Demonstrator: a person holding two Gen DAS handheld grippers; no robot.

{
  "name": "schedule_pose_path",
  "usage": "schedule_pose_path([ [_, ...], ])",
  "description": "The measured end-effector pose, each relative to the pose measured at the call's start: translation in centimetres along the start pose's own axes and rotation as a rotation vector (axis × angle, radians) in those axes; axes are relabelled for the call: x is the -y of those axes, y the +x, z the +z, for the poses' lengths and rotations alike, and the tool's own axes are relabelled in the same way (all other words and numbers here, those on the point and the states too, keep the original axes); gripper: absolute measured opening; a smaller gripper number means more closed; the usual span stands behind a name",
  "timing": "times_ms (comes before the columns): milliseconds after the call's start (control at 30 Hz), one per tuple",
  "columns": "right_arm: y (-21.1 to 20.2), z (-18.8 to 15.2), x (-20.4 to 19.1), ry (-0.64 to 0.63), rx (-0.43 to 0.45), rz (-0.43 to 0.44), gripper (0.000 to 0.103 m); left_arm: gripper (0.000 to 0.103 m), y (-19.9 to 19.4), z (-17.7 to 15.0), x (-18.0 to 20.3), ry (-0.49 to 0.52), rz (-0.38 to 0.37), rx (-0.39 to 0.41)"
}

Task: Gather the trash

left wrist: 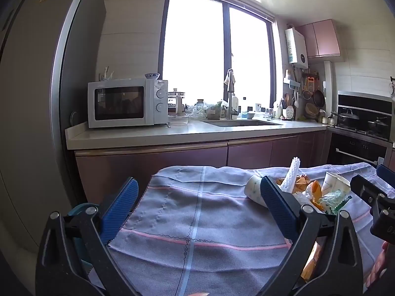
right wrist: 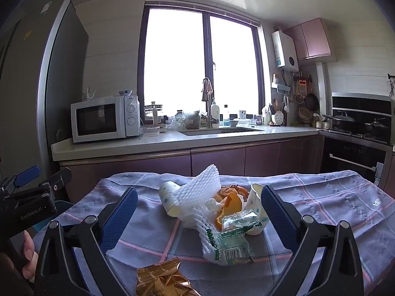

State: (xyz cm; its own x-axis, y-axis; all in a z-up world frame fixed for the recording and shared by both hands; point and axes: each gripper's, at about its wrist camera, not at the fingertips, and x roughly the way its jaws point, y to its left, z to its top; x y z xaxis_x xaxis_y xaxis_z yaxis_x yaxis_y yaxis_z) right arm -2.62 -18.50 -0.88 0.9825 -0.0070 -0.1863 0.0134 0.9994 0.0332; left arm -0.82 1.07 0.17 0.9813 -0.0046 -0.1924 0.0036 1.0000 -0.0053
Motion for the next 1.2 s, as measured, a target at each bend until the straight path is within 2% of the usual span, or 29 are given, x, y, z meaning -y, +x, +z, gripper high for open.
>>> schedule_pose_path([
  [1200,0.53,-0.36,-0.55,0.006,0.003,0.01,0.097,0.097,-0.69,0.35,0.05,0.0,0.005,0.013],
])
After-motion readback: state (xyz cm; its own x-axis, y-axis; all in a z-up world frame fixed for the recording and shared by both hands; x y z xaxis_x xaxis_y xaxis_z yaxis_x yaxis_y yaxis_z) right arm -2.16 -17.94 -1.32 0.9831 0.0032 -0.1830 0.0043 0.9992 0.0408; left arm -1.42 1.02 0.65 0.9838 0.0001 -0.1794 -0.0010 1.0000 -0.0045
